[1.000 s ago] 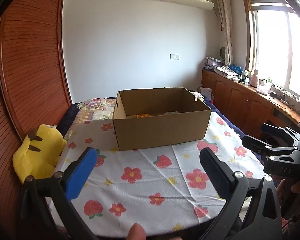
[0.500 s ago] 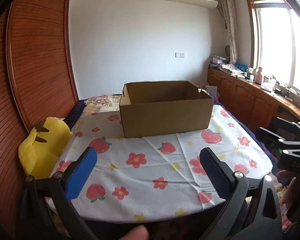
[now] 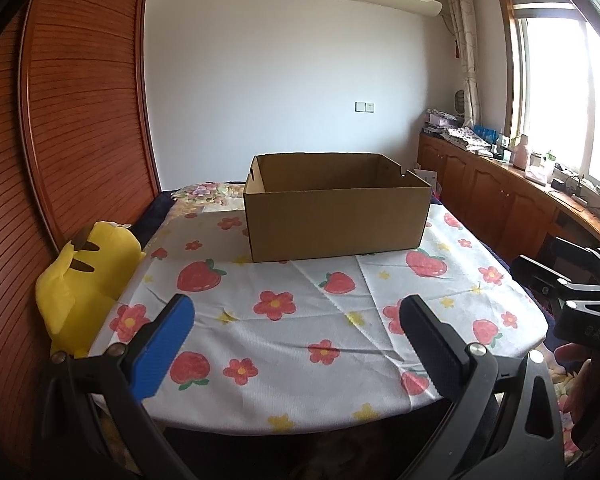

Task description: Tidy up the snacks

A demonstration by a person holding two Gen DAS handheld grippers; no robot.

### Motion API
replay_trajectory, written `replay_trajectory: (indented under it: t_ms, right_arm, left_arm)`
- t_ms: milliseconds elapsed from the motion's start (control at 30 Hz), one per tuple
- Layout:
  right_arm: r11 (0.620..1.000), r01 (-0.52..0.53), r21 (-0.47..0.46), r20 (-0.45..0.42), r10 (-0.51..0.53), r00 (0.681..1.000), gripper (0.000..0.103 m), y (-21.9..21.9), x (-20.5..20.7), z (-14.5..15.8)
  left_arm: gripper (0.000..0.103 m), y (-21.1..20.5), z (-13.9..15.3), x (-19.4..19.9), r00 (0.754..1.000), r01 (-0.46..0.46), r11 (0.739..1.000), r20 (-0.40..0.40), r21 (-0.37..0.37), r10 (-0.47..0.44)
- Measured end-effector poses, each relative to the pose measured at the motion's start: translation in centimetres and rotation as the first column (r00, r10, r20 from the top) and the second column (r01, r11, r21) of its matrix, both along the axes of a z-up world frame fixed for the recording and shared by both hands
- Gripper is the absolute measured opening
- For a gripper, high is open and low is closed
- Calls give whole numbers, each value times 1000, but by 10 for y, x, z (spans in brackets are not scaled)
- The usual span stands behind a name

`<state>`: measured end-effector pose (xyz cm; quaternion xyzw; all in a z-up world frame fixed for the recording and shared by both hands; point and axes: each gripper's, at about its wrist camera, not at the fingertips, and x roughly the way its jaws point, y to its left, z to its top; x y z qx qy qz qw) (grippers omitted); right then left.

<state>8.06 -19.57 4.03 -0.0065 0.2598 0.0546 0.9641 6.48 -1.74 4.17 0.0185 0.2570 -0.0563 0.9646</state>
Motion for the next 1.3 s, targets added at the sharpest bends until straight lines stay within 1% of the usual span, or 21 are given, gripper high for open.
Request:
replay_trajectory:
  t_ms: [133,867,1300]
  right_arm:
    - [1000,6,1,3,-6,1000,100,-1,-1,0]
    - [1000,22,1,9,-22,1000,100,-4,-4,2]
    - [1000,23,0,14,-23,1000,100,-4,-5,4]
  left_arm:
    - [103,-1,1,-2,1000,-5,1000,15,11,5]
    - [103,-1,4,-4,1000,-5,1000,20,11,5]
    - [103,-1,10,-7,999,-7,1000,32,11,7]
